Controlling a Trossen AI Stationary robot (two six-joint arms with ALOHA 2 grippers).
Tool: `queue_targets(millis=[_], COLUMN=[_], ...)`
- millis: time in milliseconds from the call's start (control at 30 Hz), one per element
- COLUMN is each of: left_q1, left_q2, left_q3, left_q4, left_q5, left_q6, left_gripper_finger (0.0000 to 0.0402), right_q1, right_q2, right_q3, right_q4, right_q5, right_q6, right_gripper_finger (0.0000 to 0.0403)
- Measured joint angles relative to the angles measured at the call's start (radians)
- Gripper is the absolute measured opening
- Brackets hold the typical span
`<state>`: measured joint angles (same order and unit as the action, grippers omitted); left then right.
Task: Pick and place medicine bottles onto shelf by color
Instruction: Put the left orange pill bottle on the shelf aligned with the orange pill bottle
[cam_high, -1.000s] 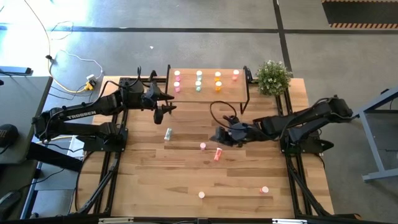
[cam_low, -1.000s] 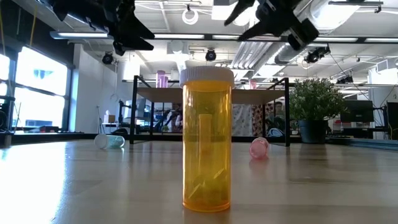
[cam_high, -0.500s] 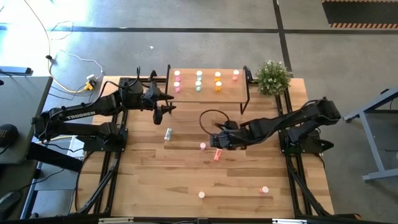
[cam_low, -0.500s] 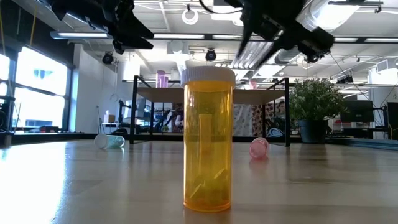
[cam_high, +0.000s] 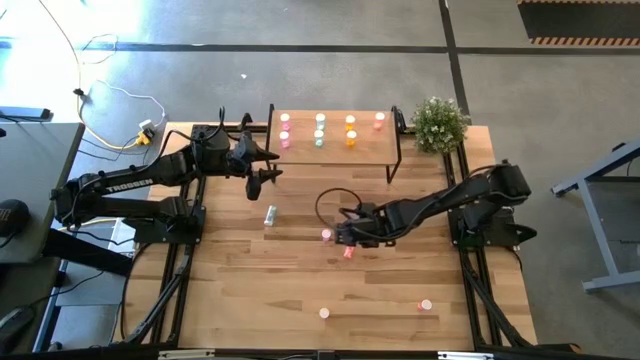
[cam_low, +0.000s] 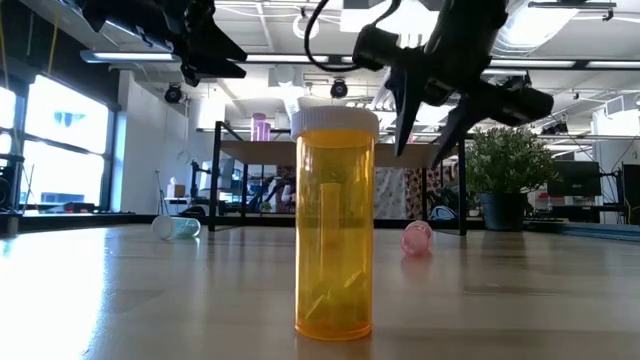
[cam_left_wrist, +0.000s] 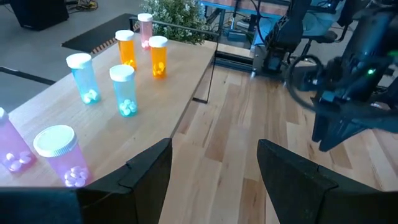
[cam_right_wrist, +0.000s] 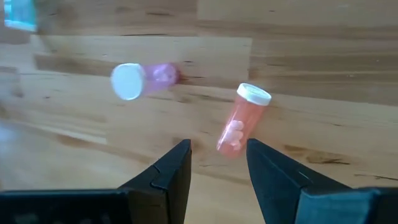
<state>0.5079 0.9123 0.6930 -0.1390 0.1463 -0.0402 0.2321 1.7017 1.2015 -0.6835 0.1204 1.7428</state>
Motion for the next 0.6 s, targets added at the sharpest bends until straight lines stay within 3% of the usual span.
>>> queue_targets(millis=[367,600], left_q1=[0.0,0.0], left_q2=[0.0,0.0], left_q3=[0.0,0.0], left_q4=[0.0,0.002], left_q5=[0.0,0.0], left_q6=[0.0,0.0], left_gripper_finger=[0.0225,0.0225], right_q1=[0.0,0.0], right_q2=[0.081,0.099], right_q3=[0.0,-0.002], right_q4=[0.01,0.001], right_q5=[-0.01,0.015], right_q6=[0.057,0.093], right_gripper_finger=[0.0148,0.0176])
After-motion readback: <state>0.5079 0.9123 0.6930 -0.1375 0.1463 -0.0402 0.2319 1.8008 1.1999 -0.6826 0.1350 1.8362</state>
